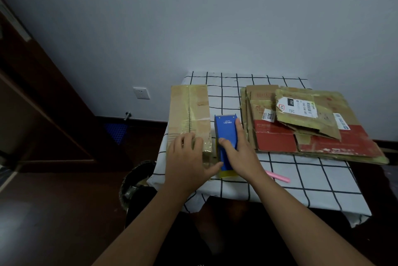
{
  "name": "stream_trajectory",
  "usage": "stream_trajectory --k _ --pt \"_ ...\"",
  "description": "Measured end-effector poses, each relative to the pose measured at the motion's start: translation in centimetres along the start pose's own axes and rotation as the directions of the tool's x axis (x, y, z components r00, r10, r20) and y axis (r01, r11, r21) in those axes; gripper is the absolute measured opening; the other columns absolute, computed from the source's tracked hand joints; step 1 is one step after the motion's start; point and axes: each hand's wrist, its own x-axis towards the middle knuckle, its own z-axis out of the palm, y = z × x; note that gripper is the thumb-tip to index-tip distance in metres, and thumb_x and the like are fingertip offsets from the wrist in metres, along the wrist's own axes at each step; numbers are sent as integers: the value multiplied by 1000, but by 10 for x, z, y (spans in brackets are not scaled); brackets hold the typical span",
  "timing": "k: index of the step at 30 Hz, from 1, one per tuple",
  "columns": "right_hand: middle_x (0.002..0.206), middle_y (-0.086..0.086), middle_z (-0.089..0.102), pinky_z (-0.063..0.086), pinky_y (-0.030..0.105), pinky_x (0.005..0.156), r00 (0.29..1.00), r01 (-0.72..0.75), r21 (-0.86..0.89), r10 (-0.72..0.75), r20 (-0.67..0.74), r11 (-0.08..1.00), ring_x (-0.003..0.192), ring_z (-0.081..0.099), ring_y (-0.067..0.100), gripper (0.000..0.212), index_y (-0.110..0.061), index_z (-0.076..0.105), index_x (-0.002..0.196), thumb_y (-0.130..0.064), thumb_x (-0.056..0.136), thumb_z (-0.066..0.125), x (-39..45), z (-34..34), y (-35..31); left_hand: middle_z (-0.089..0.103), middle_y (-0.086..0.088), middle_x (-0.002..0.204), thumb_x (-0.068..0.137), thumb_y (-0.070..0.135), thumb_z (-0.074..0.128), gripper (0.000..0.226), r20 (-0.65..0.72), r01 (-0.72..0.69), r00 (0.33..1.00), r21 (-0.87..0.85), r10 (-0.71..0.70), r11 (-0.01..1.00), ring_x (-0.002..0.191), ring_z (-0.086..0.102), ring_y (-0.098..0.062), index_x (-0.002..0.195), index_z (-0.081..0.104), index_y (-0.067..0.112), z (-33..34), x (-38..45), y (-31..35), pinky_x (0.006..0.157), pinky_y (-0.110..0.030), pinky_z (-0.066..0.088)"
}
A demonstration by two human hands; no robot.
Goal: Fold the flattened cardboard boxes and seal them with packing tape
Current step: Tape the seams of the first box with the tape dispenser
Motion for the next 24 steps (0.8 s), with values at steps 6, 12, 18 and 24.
stream_trajectory --k 6,12,18,24 --pt "115 -2 41 40 35 79 1000 -29 19 29 3 999 97 49 21 72 -42 -3 156 -44 101 43 2 -8 1 61 -11 108 76 71 58 63 -47 43 998 49 -41 998 94 55 -28 94 61 11 4 2 4 76 -38 47" --pt "117 -5 42 44 36 80 1000 -17 -22 17 1 1000 98 54 23 78 -47 -4 154 -45 98 50 2 -6 6 62 -13 108 80 51 65 43 -58 -32 998 50 35 998 94 58 -31 95 59 11 9 1 -2 76 -40 50" --pt "117 -6 38 49 42 88 1000 -15 -45 14 -10 999 101 53 23 81 -47 -4 154 -45 96 53 4 -4 7 67 -8 107 86 61 45 53 -52 -117 991 66 120 991 93 62 -27 95 66 13 10 4 -16 74 -38 51" --pt "118 -5 41 48 42 88 1000 0 -44 0 -15 999 102 52 21 83 -49 -4 153 -46 95 55 3 -2 7 67 -9 106 78 49 65 41 -91 -152 983 72 159 986 90 63 -26 96 67 12 8 3 -17 72 -36 51"
